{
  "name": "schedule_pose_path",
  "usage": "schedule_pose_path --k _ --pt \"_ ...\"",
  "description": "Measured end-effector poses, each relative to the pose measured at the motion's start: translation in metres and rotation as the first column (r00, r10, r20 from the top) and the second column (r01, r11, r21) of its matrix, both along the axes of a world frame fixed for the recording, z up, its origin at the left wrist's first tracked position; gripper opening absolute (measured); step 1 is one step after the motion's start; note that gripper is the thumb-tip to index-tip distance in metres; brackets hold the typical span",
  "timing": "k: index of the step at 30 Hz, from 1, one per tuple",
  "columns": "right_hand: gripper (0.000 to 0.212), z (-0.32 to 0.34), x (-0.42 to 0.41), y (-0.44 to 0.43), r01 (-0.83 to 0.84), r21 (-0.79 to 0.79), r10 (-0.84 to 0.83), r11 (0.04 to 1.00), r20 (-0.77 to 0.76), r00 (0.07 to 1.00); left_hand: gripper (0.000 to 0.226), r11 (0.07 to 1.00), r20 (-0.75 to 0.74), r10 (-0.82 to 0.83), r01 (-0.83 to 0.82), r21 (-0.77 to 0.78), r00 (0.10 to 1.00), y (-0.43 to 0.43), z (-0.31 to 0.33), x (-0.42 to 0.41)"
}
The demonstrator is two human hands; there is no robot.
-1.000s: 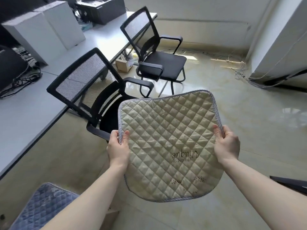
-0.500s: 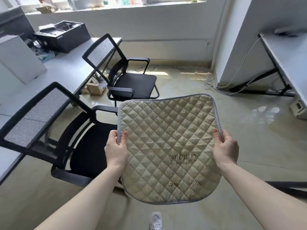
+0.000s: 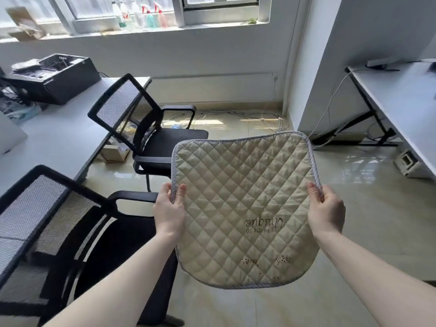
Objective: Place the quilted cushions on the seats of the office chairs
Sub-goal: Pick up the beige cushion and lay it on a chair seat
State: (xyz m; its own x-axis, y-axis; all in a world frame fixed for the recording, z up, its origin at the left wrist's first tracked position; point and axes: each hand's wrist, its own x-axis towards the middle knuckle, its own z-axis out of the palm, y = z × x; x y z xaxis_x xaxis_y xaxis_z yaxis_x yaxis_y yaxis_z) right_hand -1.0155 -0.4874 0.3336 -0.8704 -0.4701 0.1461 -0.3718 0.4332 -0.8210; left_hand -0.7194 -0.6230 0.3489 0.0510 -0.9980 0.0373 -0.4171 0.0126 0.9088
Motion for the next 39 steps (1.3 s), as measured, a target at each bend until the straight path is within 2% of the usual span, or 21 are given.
schedule_pose_path --k 7,13,23,29,39 --pt "0.052 -0.002 -0.028 -0.042 0.025 0.001 -0.025 1.0 -0.004 1.0 0.032 1.0 0.029 -0.007 0.007 0.014 1.0 -0.052 -0.007 -0.029" --pt "0.054 -0.003 -0.073 -0.084 0.022 -0.004 -0.022 1.0 0.0 1.0 0.028 1.0 -0.012 -0.026 0.026 -0.002 1.0 -0.091 -0.002 -0.071" --pt "0.05 0.009 -0.175 -0.173 -0.033 -0.017 0.034 0.999 0.054 0.998 0.029 0.996 0.042 0.058 -0.055 -0.066 0.997 -0.163 0.015 -0.168" --pt "0.046 0.015 -0.238 -0.22 -0.087 -0.026 0.087 0.996 0.0 0.996 0.028 0.993 0.047 0.098 -0.095 -0.075 0.994 -0.2 0.012 -0.225" --pt "0.046 0.01 -0.288 -0.302 -0.089 -0.022 0.09 0.996 0.016 0.996 0.028 0.988 0.069 0.127 -0.119 -0.1 0.99 -0.281 0.011 -0.276"
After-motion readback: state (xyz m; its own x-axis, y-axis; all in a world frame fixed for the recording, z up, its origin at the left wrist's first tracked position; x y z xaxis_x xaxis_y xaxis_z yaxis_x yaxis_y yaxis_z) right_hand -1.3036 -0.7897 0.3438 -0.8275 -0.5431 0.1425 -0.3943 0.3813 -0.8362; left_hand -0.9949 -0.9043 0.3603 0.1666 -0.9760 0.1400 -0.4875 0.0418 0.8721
